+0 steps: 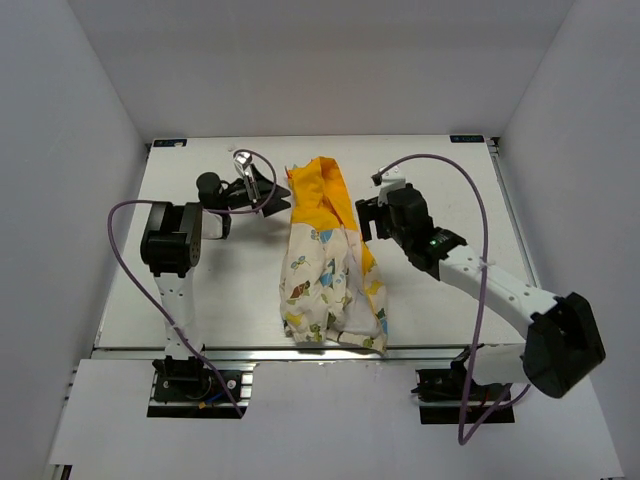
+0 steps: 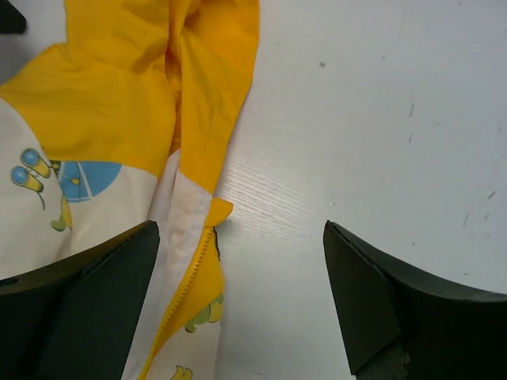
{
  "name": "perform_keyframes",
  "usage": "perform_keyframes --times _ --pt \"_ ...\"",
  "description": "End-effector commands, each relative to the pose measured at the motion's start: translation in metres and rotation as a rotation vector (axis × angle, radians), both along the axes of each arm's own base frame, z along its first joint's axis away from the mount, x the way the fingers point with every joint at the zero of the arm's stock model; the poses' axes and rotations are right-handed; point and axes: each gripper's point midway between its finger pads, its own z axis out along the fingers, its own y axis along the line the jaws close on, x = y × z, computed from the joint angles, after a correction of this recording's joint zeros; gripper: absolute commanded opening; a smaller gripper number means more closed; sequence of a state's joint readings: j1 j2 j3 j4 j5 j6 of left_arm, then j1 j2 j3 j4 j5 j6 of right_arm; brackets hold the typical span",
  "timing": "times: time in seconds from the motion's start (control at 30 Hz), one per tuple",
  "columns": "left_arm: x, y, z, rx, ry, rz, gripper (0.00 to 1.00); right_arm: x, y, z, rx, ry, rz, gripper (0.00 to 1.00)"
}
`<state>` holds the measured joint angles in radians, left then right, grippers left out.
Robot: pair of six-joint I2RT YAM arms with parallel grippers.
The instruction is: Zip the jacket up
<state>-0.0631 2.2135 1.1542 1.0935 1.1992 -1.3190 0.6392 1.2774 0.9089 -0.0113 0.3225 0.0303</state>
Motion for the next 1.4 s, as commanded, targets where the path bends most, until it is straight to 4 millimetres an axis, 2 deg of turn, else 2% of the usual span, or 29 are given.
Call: perform_keyframes --times 0.0,0.13,0.17,0.2,0.23,0.27,0.3,0.33,0.37,0.4,0.5,0.6,0.63,0.73,0.83,0.87,0.9,0.97,1.0,1.03,1.07,1.1,1.13,1.17,1.2,1.23,1.3,1.33,1.37 --pt "-0.027 -0.010 0.068 -0.028 -0.288 -0.104 0.98 0.015 0.012 0.007 0.069 0.046 0.008 0.89" --pt "-0.021 -0.010 0.072 -0.015 -0.286 -0.072 0.98 0.028 0.024 -0.011 0.136 0.155 0.020 0.89" --pt "-0.017 -0.011 0.065 0.002 -0.214 -0.062 0.98 0.034 0.029 -0.018 0.156 0.186 0.012 0.89" --pt "-0.010 -0.010 0.071 0.044 -0.302 -0.034 0.98 0.035 0.030 -0.023 0.156 0.211 0.015 0.89" --pt "0.008 -0.009 0.070 0.095 -0.300 0.047 0.98 0.036 0.033 -0.027 0.161 0.233 0.023 0.89" --pt "0.010 -0.005 0.025 0.245 -0.006 0.099 0.98 0.038 0.036 -0.035 0.159 0.258 0.025 0.89" --pt "0.047 0.005 0.053 0.475 -0.263 0.198 0.98 0.041 0.039 -0.033 0.166 0.258 0.029 0.89" --pt "0.069 0.021 0.025 0.804 -0.181 0.418 0.98 0.042 0.041 -0.034 0.171 0.263 0.032 0.89" --pt "0.055 0.026 0.015 0.945 -0.116 0.415 0.98 0.043 0.043 -0.039 0.171 0.277 0.028 0.89" --pt "0.056 0.023 0.026 0.971 -0.164 0.423 0.98 0.044 0.043 -0.040 0.178 0.281 0.030 0.89" --pt "0.051 0.015 0.032 0.931 -0.162 0.424 0.98 0.049 0.045 -0.052 0.194 0.312 0.018 0.89" --pt "0.047 0.019 0.008 1.003 -0.105 0.466 0.98 0.051 0.052 -0.066 0.201 0.355 0.023 0.89" --pt "0.041 0.014 -0.008 1.035 -0.073 0.436 0.98 0.054 0.053 -0.067 0.208 0.360 0.017 0.89" --pt "0.040 0.005 -0.031 1.091 -0.053 0.397 0.98 0.062 0.054 -0.088 0.190 0.395 -0.008 0.88" --pt "0.039 -0.001 -0.045 1.115 -0.040 0.374 0.98 0.068 0.055 -0.097 0.188 0.412 -0.027 0.84" --pt "0.039 -0.002 -0.056 1.126 -0.023 0.363 0.98 0.072 0.057 -0.102 0.185 0.420 -0.026 0.81" --pt "0.040 -0.006 -0.055 1.110 -0.026 0.346 0.98 0.074 0.057 -0.105 0.182 0.420 -0.033 0.78" --pt "0.043 -0.014 -0.057 1.086 -0.035 0.324 0.91 0.081 0.058 -0.112 0.178 0.426 -0.053 0.60" --pt "0.044 -0.017 -0.060 1.076 -0.040 0.311 0.82 0.082 0.055 -0.113 0.175 0.428 -0.073 0.51" --pt "0.046 -0.022 -0.058 1.051 -0.052 0.296 0.70 0.087 0.052 -0.108 0.176 0.403 -0.097 0.40" --pt "0.047 -0.025 -0.057 1.038 -0.062 0.289 0.49 0.090 0.050 -0.101 0.180 0.377 -0.108 0.28" --pt "0.048 -0.028 -0.054 1.025 -0.078 0.283 0.41 0.088 0.046 -0.100 0.174 0.360 -0.114 0.24" --pt "0.050 -0.035 -0.046 0.986 -0.115 0.270 0.33 0.094 0.044 -0.076 0.196 0.286 -0.119 0.19" --pt "0.051 -0.038 -0.041 0.967 -0.140 0.268 0.04 0.094 0.041 -0.067 0.198 0.252 -0.121 0.05" --pt "0.051 -0.040 -0.027 0.944 -0.168 0.276 0.00 0.093 0.036 -0.062 0.188 0.221 -0.119 0.00" --pt "0.051 -0.044 -0.016 0.915 -0.204 0.271 0.00 0.095 0.029 -0.036 0.200 0.153 -0.141 0.00" --pt "0.047 -0.046 0.007 0.877 -0.281 0.267 0.00 0.092 0.012 -0.020 0.170 0.094 -0.184 0.00" --pt "0.041 -0.045 0.036 0.840 -0.350 0.295 0.00 0.087 0.005 0.008 0.191 0.035 -0.194 0.00" --pt "0.036 -0.044 0.053 0.826 -0.406 0.302 0.00 0.084 -0.002 0.021 0.192 0.001 -0.208 0.00"
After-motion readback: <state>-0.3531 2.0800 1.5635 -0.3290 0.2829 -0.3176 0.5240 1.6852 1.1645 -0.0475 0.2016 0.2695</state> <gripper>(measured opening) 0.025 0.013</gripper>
